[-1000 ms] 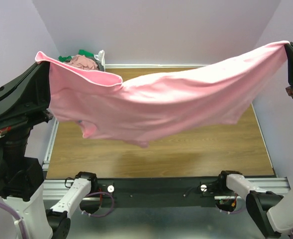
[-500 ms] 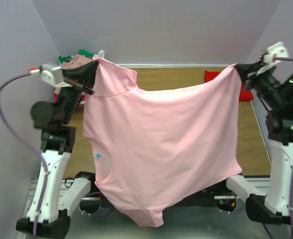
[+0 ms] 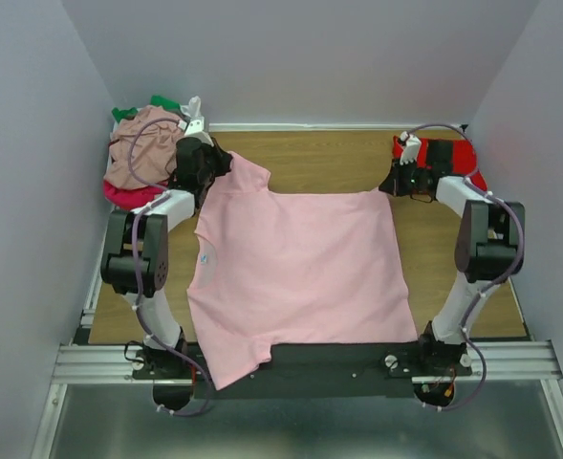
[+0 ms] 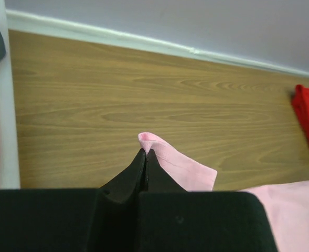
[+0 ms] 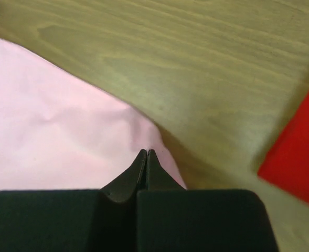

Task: Fold and stack the t-shirts
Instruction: Flatten the tshirt out

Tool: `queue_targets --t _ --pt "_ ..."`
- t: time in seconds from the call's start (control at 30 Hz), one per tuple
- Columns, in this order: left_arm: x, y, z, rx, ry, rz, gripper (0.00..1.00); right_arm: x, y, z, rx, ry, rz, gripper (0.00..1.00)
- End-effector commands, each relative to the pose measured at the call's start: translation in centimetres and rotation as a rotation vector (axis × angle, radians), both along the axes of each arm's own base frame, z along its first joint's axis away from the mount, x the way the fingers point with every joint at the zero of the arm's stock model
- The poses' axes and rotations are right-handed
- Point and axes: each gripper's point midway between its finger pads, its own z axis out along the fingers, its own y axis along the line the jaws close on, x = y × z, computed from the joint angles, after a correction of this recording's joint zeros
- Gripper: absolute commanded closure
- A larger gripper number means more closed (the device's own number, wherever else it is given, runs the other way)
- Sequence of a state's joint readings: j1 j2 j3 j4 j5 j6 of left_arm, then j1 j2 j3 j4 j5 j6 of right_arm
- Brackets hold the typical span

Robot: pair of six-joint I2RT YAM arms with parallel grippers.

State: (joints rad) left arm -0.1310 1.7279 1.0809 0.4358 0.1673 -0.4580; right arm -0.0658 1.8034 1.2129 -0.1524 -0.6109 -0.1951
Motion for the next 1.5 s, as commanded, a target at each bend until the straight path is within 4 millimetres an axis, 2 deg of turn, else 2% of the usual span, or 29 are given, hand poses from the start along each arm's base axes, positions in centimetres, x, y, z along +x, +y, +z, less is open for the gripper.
queue_targets --t 0.0,0.03,0.1,0.13,0.2,0.33,0.37,0.6,0.77,0.87,1.07,1.3,1.47 --pt "4.5 0.5 -0.3 -0.014 -0.017 0.047 1.0 6.0 0.4 -0.7 0.071 -0.053 -0.002 0.99" --pt "5.0 0.7 -0.5 -0.014 -0.01 0.052 1.0 7.4 0.1 -1.9 0.064 -0.041 -0.02 0.99" --pt "6.2 1.0 -0.9 -0.003 0.007 0.059 1.0 9.3 -0.4 -2.9 0.058 -0.03 -0.058 0.99" --pt "6.7 1.1 -1.0 0.005 0.015 0.062 1.0 9.3 -0.4 -3.0 0.064 -0.024 -0.063 0.99" --pt "7.7 1.4 -1.7 0.022 0.038 0.06 1.0 10.9 -1.0 -3.5 0.054 -0.025 -0.104 0.98" --pt "8.9 1.5 -1.7 0.027 0.04 0.035 1.0 12.0 -1.2 -2.9 0.065 -0.036 -0.126 0.98" --pt "9.2 1.5 -1.2 0.029 0.028 0.028 1.0 12.1 -1.2 -2.1 0.069 -0.049 -0.131 0.98" --pt "9.0 1.1 0.6 0.046 -0.015 -0.036 1.0 11.3 -0.9 1.4 0.082 -0.099 -0.114 0.98" --pt "7.7 1.4 0.4 0.056 -0.016 -0.07 1.0 9.2 -1.0 2.9 0.06 -0.12 -0.104 0.98" --pt "6.8 1.3 0.4 0.057 -0.023 -0.089 1.0 8.6 -2.0 3.4 0.044 -0.13 -0.13 0.98" --pt "6.0 1.0 0.9 0.058 -0.037 -0.122 1.0 8.6 -3.8 3.7 0.036 -0.134 -0.167 0.99" --pt "5.1 0.6 2.2 0.077 -0.084 -0.162 1.0 8.8 -3.7 4.4 0.047 -0.149 -0.154 0.99" --pt "4.3 0.6 2.2 0.094 -0.092 -0.18 1.0 7.9 -3.6 5.1 0.053 -0.158 -0.139 0.99"
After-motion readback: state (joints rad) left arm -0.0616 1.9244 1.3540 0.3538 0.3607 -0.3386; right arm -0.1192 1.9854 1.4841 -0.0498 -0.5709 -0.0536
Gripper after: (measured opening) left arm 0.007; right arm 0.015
